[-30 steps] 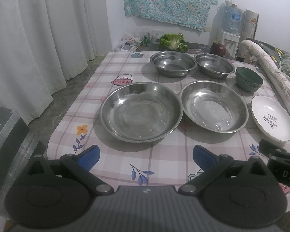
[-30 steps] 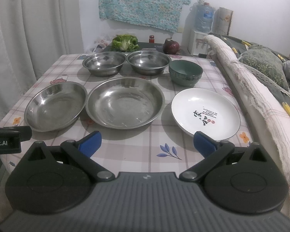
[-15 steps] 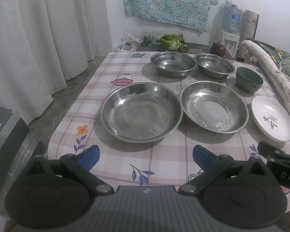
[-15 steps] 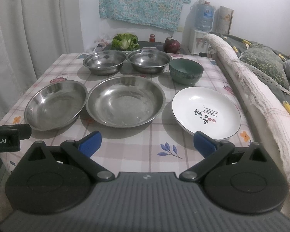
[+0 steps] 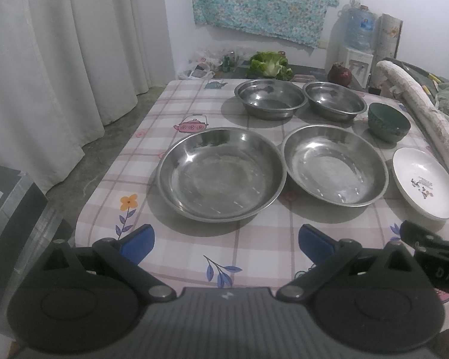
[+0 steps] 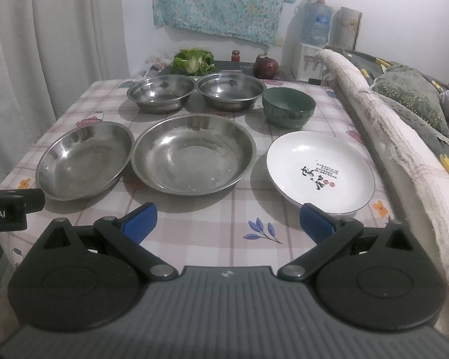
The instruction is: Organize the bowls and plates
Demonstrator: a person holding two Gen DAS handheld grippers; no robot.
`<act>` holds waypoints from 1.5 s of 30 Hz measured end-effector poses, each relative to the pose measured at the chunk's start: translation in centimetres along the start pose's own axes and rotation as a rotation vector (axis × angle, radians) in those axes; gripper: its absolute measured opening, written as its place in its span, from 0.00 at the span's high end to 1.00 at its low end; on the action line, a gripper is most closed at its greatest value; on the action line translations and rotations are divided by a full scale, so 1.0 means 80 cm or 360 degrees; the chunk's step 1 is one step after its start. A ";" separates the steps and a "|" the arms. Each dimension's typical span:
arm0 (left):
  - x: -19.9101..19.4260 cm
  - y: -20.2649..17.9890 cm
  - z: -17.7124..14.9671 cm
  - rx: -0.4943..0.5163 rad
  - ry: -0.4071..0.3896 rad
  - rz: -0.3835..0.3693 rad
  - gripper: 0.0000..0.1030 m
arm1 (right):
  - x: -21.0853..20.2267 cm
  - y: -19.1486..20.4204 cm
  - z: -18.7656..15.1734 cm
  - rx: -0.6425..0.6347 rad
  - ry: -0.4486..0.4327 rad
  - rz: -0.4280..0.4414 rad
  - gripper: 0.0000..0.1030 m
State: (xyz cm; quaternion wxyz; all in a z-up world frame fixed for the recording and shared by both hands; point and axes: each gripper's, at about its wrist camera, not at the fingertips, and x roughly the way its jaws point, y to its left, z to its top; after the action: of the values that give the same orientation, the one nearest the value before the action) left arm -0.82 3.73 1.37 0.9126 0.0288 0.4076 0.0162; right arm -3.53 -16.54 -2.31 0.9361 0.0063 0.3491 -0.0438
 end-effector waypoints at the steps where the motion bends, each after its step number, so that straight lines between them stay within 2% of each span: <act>1: 0.001 0.000 0.001 0.0001 0.0002 0.0002 0.00 | 0.003 -0.001 0.000 0.0008 0.0007 0.0006 0.01; 15: 0.025 -0.011 0.024 0.0017 0.0011 0.0025 0.00 | 0.026 -0.005 0.022 0.0000 0.0029 -0.0005 0.01; 20: 0.036 -0.018 0.046 0.0025 0.0002 0.0034 0.00 | 0.044 -0.008 0.048 0.0022 0.0055 0.0048 0.01; 29: 0.062 -0.028 0.103 0.0052 -0.0056 0.0093 0.00 | 0.071 -0.019 0.092 -0.0060 -0.0035 0.0098 0.01; 31: 0.071 -0.029 0.119 0.0058 -0.0068 0.0097 0.00 | 0.077 -0.025 0.105 -0.0092 -0.0068 0.0147 0.01; 36: 0.104 -0.031 0.157 0.0064 -0.0045 0.0057 0.00 | 0.098 -0.044 0.138 -0.0118 -0.0140 0.0374 0.01; 40: 0.136 -0.031 0.187 0.0058 -0.0045 -0.0022 0.00 | 0.124 -0.052 0.172 -0.0139 -0.0155 0.0533 0.01; 45: 0.183 -0.028 0.226 0.0057 -0.0059 -0.0172 0.00 | 0.168 -0.061 0.239 -0.0183 -0.0234 0.0609 0.01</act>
State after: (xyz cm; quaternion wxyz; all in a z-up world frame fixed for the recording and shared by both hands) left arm 22.44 1.52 2.35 0.9189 0.0234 0.3918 -0.0409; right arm 18.66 -23.23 3.48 0.9491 0.0160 0.2741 0.1544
